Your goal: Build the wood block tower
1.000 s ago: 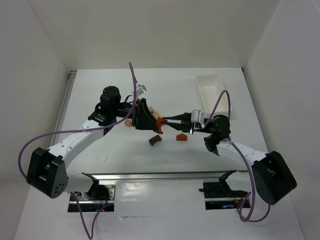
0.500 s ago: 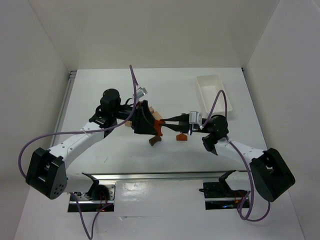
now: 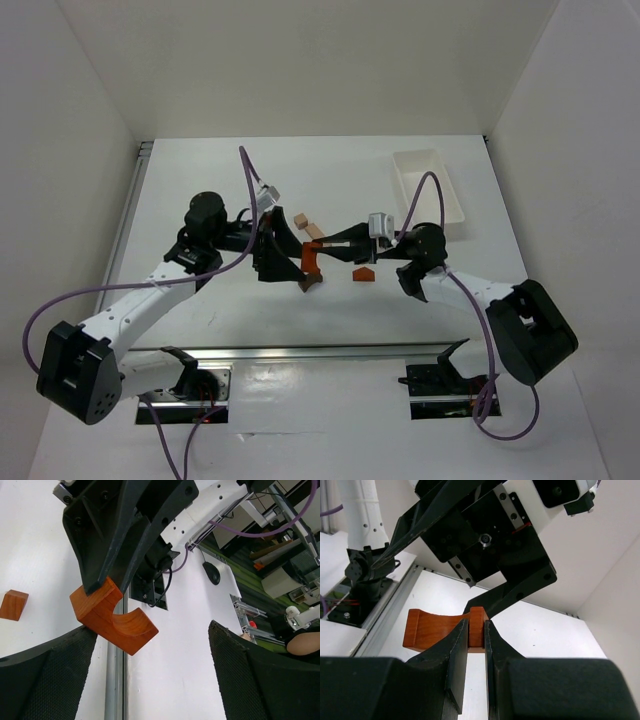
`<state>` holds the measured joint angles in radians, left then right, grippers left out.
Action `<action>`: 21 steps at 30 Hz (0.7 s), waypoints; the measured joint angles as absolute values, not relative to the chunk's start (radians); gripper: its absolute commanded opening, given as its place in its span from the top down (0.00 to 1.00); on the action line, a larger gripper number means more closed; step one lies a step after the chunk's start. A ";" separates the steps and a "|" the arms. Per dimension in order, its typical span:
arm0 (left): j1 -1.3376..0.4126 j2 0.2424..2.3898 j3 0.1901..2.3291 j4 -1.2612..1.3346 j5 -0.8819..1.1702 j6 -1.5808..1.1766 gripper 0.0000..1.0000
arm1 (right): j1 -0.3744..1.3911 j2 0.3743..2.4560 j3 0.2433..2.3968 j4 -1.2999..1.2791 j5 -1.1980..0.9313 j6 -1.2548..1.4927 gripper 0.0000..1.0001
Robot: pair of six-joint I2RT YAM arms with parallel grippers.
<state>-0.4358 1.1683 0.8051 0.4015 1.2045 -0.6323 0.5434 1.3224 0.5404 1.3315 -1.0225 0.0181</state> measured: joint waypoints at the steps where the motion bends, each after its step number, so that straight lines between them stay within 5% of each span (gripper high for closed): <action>1: -0.435 1.169 0.797 0.412 1.205 -0.635 0.07 | 0.543 1.339 0.555 1.332 -1.032 0.032 1.00; 21: -0.442 1.306 0.746 0.824 1.316 -0.801 0.13 | 0.546 1.345 0.616 1.323 -1.108 0.091 1.00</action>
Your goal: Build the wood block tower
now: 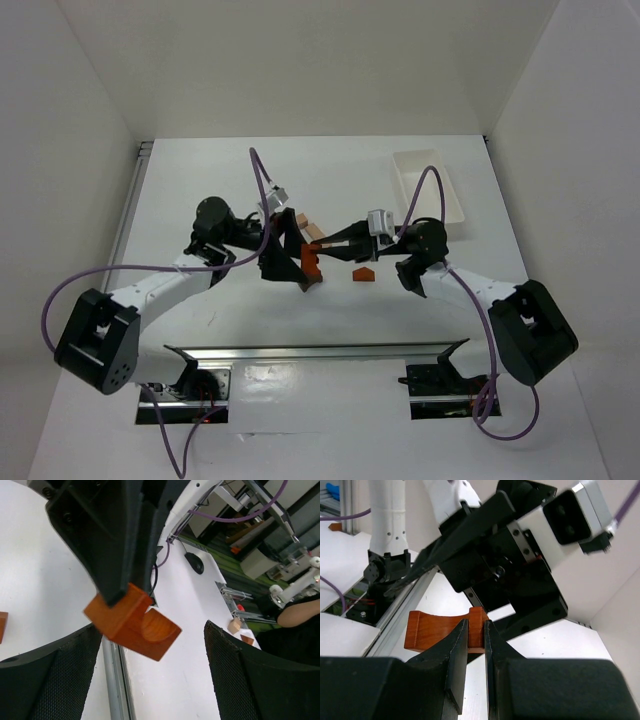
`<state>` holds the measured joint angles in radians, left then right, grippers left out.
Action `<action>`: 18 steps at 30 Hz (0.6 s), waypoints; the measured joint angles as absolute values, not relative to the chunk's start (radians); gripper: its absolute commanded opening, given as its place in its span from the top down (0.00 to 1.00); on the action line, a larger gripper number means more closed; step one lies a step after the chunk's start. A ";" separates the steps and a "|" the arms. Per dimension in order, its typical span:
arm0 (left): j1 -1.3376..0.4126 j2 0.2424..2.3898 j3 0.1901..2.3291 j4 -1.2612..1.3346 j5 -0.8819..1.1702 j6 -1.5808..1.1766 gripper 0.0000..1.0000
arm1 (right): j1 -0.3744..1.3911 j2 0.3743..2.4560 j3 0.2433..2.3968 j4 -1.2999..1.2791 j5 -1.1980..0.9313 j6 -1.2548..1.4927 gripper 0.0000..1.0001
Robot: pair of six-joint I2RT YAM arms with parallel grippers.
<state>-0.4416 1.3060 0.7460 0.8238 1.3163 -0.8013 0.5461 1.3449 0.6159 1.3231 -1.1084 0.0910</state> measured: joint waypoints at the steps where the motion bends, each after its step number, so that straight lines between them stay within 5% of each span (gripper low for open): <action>1: -0.441 1.330 0.746 0.878 1.327 -0.848 0.13 | 0.546 1.343 0.616 1.322 -1.115 0.090 1.00; 7: -0.430 1.485 0.744 1.181 1.378 -1.174 0.18 | 0.547 1.331 0.616 1.320 -1.131 0.076 1.00; 18: -0.428 1.544 0.735 1.279 1.413 -1.446 0.29 | 0.548 1.319 0.616 1.299 -1.135 0.018 1.00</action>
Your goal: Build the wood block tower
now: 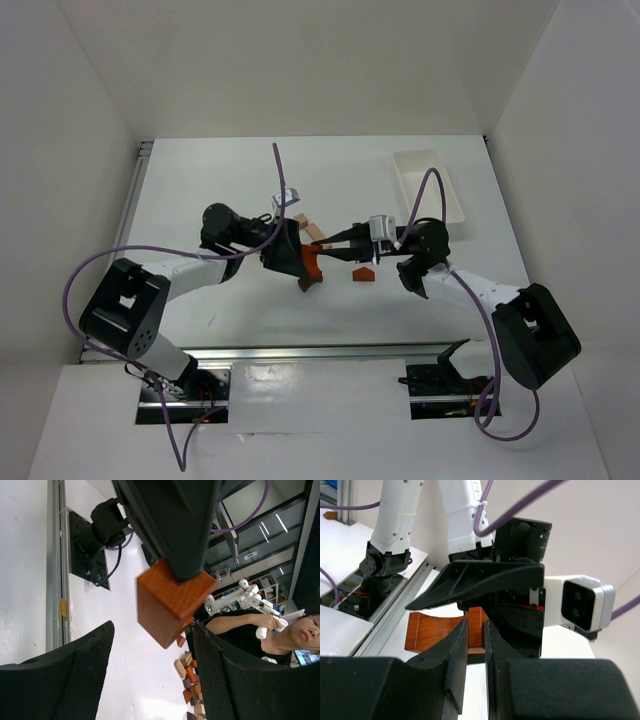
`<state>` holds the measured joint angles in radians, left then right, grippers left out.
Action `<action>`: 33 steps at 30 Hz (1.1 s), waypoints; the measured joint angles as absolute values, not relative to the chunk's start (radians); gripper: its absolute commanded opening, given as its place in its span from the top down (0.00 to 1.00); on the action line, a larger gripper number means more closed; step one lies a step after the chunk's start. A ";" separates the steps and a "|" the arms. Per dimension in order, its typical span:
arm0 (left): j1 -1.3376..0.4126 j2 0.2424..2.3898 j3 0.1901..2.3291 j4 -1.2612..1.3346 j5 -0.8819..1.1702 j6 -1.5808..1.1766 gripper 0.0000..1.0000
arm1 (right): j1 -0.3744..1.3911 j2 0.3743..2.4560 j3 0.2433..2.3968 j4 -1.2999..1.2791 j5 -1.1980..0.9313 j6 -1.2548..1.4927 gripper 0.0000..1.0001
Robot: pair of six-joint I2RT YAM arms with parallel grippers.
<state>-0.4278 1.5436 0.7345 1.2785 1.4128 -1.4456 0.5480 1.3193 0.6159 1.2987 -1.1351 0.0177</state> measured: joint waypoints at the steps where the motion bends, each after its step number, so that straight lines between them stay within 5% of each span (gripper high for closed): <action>1: -0.428 1.530 0.725 1.280 1.411 -1.445 0.30 | 0.550 1.321 0.616 1.299 -1.133 0.018 1.00; 24: -0.419 1.519 0.707 1.303 1.410 -1.467 0.53 | 0.624 1.425 0.650 1.293 -1.096 0.040 1.00; 33: -0.417 1.514 0.721 1.317 1.379 -1.473 0.88 | 0.629 1.362 0.620 1.266 -1.035 -0.096 1.00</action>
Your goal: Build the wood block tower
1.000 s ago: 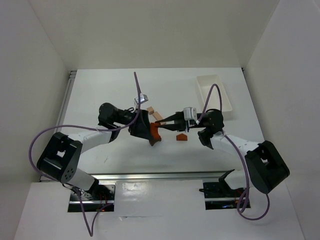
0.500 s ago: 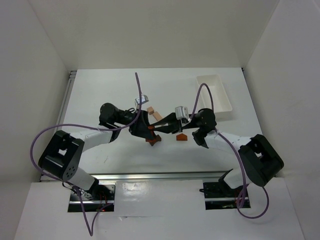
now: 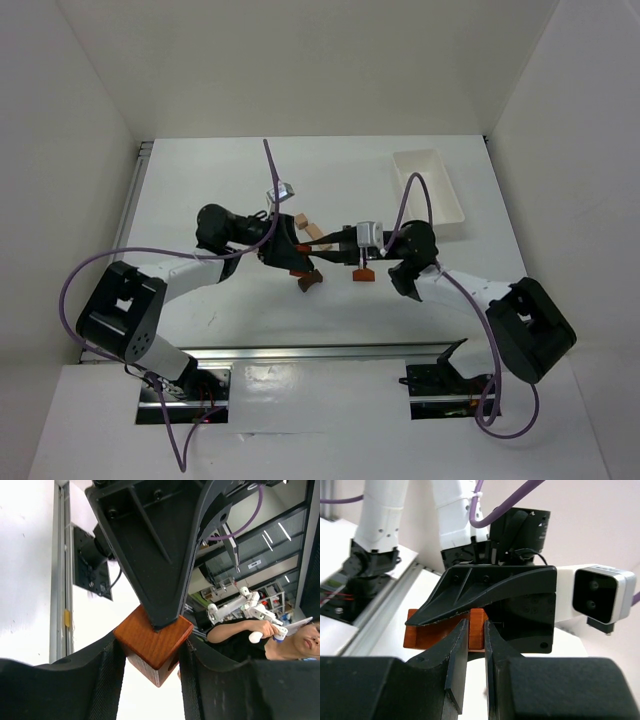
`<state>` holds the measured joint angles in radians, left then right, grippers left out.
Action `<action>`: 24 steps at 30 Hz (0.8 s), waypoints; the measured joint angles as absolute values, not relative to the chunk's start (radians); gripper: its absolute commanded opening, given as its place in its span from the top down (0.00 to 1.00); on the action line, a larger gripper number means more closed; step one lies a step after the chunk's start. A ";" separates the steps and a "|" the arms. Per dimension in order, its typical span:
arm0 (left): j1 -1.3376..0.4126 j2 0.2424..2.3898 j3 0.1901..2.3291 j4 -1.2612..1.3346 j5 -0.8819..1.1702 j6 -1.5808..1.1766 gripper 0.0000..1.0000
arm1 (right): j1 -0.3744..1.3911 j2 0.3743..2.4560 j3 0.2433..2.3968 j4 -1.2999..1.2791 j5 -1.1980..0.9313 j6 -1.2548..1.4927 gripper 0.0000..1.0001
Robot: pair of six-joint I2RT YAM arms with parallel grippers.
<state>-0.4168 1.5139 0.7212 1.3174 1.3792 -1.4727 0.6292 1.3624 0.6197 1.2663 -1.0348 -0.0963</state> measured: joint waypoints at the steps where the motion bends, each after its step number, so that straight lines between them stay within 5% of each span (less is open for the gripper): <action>1: -0.416 1.514 0.728 1.318 1.376 -1.473 0.98 | 0.630 1.354 0.618 1.262 -1.025 -0.112 1.00; 13: -0.403 1.559 0.817 1.347 1.355 -1.526 1.00 | 0.633 1.251 0.600 1.154 -0.902 -0.290 1.00; 18: -0.393 1.568 0.852 1.291 1.354 -1.388 1.00 | 0.633 1.223 0.600 1.087 -0.855 -0.344 0.79; 24: -0.397 1.454 0.981 0.658 1.267 -0.880 1.00 | 0.628 1.204 0.616 1.063 -0.761 -0.396 0.55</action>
<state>-0.3973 1.4540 0.9810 0.6582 1.2671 -0.8799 0.6285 1.2037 0.6163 1.0626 -0.7612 -0.3962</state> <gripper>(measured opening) 0.468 0.399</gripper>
